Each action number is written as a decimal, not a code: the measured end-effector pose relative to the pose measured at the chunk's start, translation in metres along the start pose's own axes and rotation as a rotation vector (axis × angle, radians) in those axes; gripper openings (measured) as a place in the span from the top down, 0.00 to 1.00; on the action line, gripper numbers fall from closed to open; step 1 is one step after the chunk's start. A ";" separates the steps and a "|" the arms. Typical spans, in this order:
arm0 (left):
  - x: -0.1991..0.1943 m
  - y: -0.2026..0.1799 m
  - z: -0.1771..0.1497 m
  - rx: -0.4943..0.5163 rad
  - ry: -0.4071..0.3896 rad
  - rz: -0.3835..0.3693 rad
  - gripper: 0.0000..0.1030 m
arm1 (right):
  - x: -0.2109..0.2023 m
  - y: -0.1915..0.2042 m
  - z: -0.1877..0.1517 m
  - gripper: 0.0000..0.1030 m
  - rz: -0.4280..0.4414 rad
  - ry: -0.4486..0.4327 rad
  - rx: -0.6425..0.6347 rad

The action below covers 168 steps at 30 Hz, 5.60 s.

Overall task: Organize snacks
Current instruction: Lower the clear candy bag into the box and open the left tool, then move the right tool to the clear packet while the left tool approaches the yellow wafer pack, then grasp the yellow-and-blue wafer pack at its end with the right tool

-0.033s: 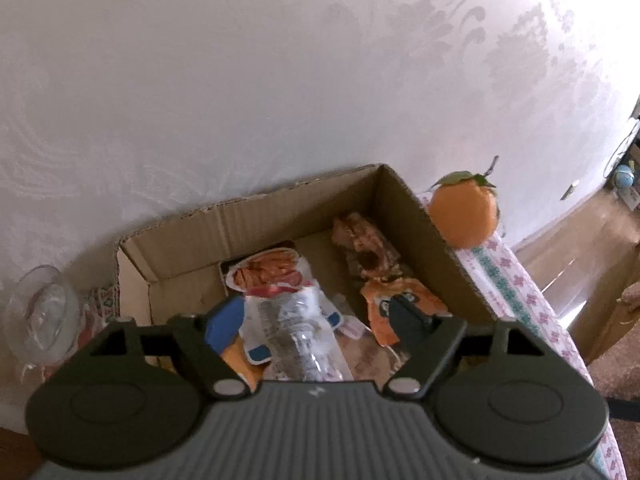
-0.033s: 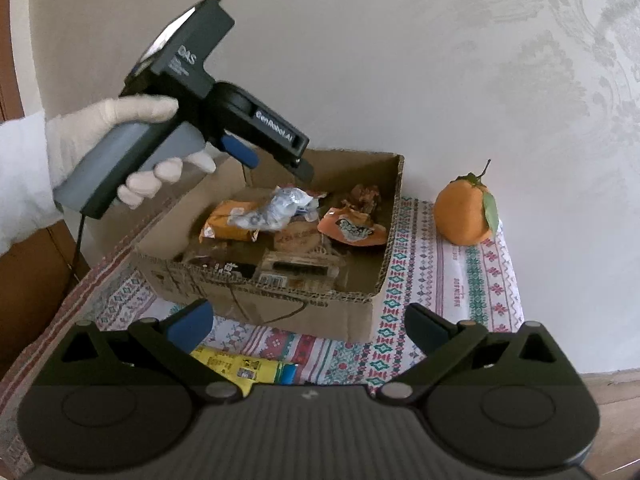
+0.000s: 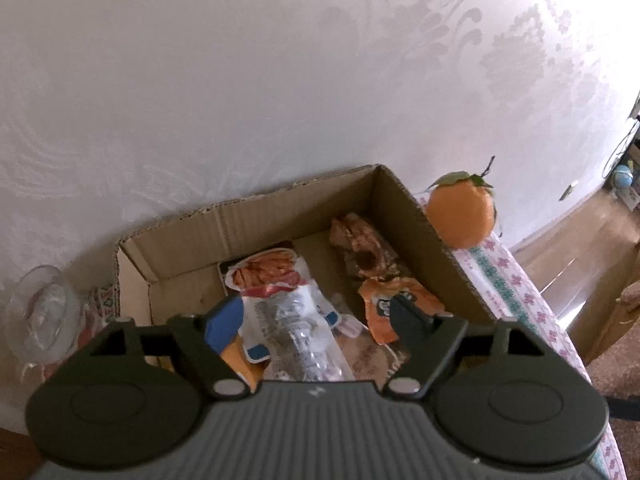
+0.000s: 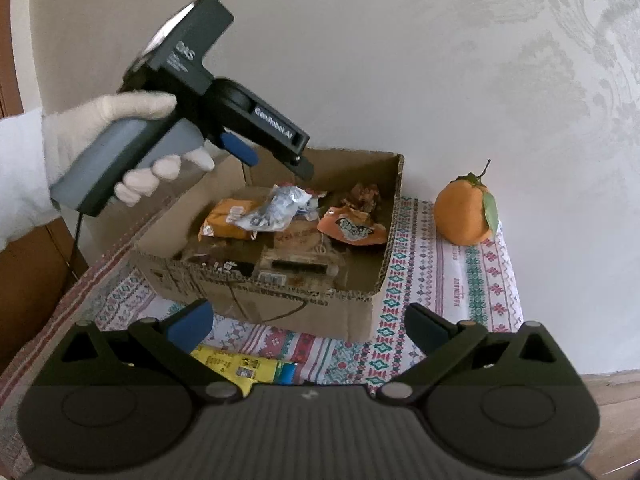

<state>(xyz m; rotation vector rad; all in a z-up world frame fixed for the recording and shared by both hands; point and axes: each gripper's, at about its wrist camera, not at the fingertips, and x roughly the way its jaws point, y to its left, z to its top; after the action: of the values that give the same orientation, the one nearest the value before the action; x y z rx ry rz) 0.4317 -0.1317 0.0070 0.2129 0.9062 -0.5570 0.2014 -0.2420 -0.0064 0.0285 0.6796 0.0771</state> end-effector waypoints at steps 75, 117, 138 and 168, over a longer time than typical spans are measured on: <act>-0.044 -0.065 -0.209 0.049 0.049 0.251 0.06 | 0.041 -0.012 -0.066 0.00 -0.062 0.278 -0.058; -0.059 0.000 -0.221 -0.121 0.056 0.242 0.05 | 0.093 0.014 -0.024 0.00 0.255 0.244 -0.159; -0.080 0.002 -0.254 -0.116 0.084 0.214 0.05 | 0.089 0.076 -0.016 0.00 0.358 0.298 -0.370; -0.098 -0.019 -0.278 -0.139 0.085 0.177 0.05 | 0.102 0.133 -0.014 0.44 0.435 0.336 -0.669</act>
<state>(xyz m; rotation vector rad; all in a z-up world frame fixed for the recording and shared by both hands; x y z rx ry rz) 0.1834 -0.0002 -0.0830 0.1896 0.9940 -0.3211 0.2633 -0.1016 -0.0740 -0.4911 0.9462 0.7370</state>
